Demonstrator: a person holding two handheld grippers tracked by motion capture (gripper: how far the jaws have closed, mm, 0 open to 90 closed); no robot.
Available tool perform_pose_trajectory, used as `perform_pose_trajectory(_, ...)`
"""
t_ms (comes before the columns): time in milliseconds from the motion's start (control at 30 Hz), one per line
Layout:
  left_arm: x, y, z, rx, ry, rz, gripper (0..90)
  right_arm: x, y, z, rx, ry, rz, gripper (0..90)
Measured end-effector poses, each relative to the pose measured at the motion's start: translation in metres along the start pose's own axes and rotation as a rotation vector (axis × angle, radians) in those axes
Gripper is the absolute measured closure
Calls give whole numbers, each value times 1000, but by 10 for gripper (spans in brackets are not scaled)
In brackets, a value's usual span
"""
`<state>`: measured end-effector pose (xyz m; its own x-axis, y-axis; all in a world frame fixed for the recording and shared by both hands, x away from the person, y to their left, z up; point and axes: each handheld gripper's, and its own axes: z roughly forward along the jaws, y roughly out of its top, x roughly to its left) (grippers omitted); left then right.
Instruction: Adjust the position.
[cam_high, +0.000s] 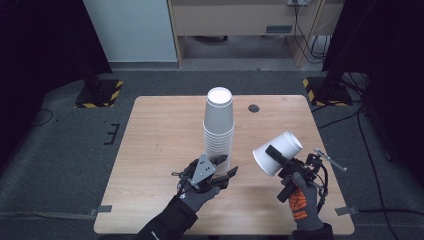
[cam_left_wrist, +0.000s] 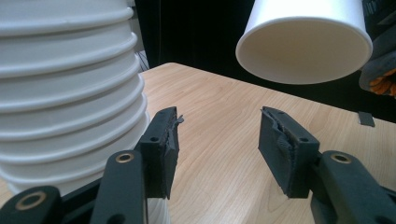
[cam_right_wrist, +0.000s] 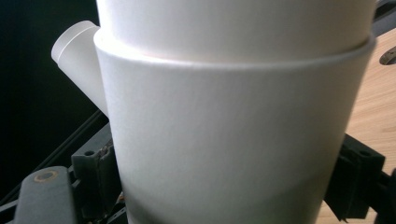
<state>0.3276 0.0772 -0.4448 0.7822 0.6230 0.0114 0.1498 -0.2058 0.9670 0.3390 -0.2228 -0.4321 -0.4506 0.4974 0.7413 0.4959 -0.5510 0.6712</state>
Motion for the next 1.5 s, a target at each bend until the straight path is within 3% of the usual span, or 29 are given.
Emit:
perform_pose_trajectory(533, -12, 7, 26, -14, -35, 10, 487, 0, -1, 0, 7, 4, 9, 162)
perform_pose_trajectory(1500, -13, 18, 57, -61, -32, 19, 555, 1, -3, 4, 26, 30, 24, 162)
